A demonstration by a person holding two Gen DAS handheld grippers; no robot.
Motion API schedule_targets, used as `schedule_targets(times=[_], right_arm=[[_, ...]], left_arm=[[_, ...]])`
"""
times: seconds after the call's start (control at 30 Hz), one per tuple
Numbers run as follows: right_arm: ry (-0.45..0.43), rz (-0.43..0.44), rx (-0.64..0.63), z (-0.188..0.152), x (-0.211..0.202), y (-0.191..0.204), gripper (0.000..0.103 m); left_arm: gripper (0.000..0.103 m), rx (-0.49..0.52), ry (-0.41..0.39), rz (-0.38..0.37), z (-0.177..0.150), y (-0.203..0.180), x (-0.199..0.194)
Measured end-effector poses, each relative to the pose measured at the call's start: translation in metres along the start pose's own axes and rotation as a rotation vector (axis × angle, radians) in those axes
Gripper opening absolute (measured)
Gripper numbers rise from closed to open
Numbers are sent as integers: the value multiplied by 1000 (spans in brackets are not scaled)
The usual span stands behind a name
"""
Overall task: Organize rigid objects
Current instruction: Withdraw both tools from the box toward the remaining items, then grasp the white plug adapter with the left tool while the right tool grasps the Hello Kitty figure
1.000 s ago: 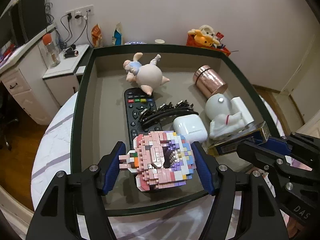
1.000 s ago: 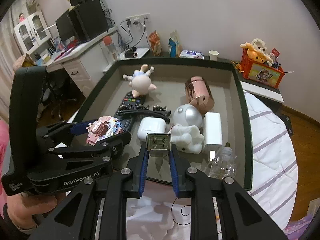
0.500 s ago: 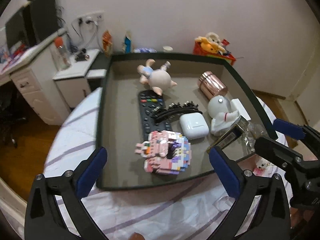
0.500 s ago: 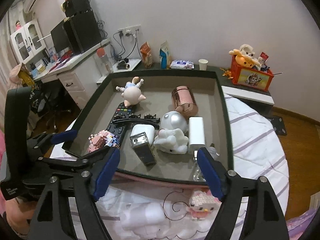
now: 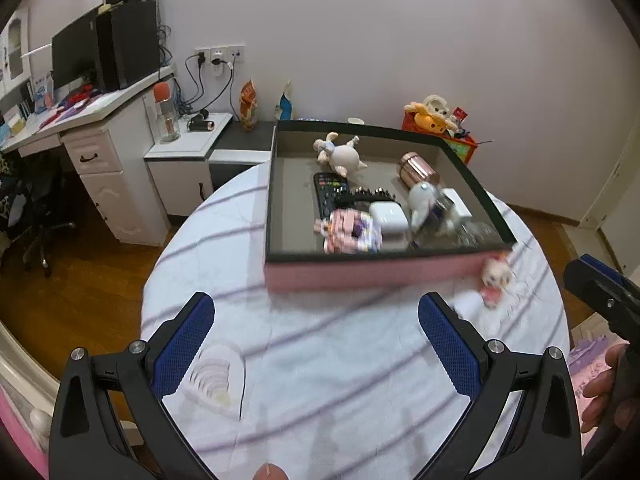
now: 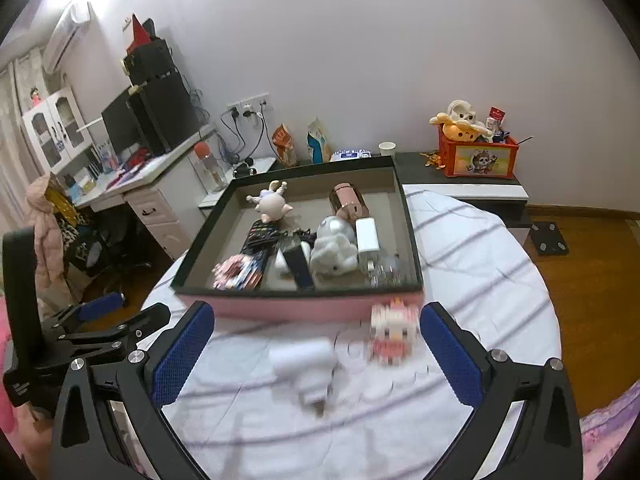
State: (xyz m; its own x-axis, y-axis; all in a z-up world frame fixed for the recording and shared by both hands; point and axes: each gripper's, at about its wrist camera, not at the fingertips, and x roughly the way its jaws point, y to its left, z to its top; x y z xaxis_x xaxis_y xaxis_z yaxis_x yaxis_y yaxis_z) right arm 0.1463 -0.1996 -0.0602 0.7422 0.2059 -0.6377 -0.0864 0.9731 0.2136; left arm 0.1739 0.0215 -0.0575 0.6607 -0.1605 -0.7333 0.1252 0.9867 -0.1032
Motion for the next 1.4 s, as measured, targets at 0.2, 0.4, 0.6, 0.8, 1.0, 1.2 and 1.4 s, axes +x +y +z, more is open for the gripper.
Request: schedule_targets(times=[0.2, 0.4, 0.6, 0.8, 1.0, 1.2, 1.4], right_arm=[[-40, -24, 7, -34, -45, 8, 103], [-38, -58, 11, -67, -78, 11, 103], [-39, -69, -4, -85, -96, 16, 103], [-58, -71, -14, -89, -107, 21, 103], [-66, -73, -21, -89, -111, 25, 103], [-57, -75, -18, -87, -106, 23, 103], [-44, -87, -20, -81, -97, 16, 103]], left_arm=[[103, -20, -18, 8, -32, 0, -37], [103, -16, -49, 15, -62, -5, -73], [103, 9, -72, 5, -87, -15, -103], [103, 15, -88, -4, -96, -18, -118], [103, 7, -98, -2, -94, -15, -122], [103, 8, -87, -2, -93, -16, -116], [103, 6, -76, -11, -86, -20, -105]])
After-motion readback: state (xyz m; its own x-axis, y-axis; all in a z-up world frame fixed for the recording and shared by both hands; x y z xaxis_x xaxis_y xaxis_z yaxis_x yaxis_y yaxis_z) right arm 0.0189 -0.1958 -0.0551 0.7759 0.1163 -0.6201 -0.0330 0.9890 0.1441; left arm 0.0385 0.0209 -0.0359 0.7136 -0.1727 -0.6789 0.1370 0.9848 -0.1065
